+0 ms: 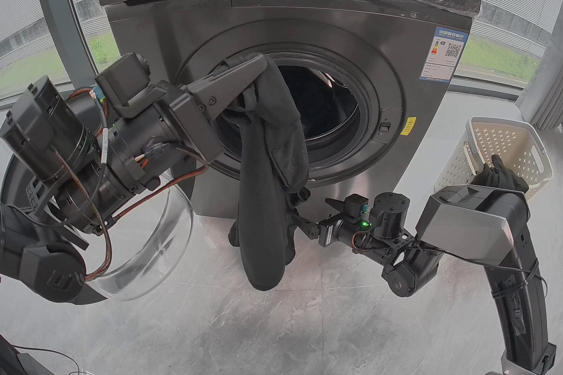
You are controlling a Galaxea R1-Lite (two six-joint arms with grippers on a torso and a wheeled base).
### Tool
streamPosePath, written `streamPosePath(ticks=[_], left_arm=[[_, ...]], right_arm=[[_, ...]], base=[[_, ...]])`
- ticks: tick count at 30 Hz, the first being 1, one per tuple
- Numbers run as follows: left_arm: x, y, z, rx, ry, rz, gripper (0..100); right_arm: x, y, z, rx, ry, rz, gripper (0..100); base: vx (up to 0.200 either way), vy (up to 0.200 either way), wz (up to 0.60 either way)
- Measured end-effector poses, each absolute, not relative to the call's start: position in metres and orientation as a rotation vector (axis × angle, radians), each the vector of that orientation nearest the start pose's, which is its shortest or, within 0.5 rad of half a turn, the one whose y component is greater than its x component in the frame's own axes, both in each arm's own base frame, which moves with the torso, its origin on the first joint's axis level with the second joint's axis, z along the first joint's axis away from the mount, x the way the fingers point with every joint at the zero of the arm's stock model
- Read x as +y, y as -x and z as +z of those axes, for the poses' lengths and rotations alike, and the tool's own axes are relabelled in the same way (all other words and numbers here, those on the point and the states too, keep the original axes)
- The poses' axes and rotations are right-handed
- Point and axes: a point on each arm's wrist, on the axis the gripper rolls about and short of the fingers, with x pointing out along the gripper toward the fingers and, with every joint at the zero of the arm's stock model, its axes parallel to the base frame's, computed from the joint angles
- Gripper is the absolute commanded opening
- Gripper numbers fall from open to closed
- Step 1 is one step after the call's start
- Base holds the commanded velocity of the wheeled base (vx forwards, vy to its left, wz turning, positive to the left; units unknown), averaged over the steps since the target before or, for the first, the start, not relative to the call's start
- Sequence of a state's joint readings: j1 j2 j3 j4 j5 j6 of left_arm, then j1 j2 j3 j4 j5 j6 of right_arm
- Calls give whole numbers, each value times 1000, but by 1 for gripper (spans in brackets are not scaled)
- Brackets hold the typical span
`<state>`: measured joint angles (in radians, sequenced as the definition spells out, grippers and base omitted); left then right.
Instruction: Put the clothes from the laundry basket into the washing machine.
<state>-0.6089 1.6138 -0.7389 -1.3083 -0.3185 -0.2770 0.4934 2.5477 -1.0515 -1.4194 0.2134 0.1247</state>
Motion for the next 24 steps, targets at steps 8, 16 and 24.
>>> streamPosePath(ticks=[8,16,24], left_arm=[[-163,-221,257,-316,317,-968,0],[-163,-221,256,-314,316,-967,0],[-161,-222,255,-311,313,-962,0]], right_arm=[[226,-394,-1,78,-115,729,100],[234,-399,1,39,-120,771,0],[229,-402,1,14,-124,762,0]], base=[[0,0,0],[0,0,0],[0,0,0]])
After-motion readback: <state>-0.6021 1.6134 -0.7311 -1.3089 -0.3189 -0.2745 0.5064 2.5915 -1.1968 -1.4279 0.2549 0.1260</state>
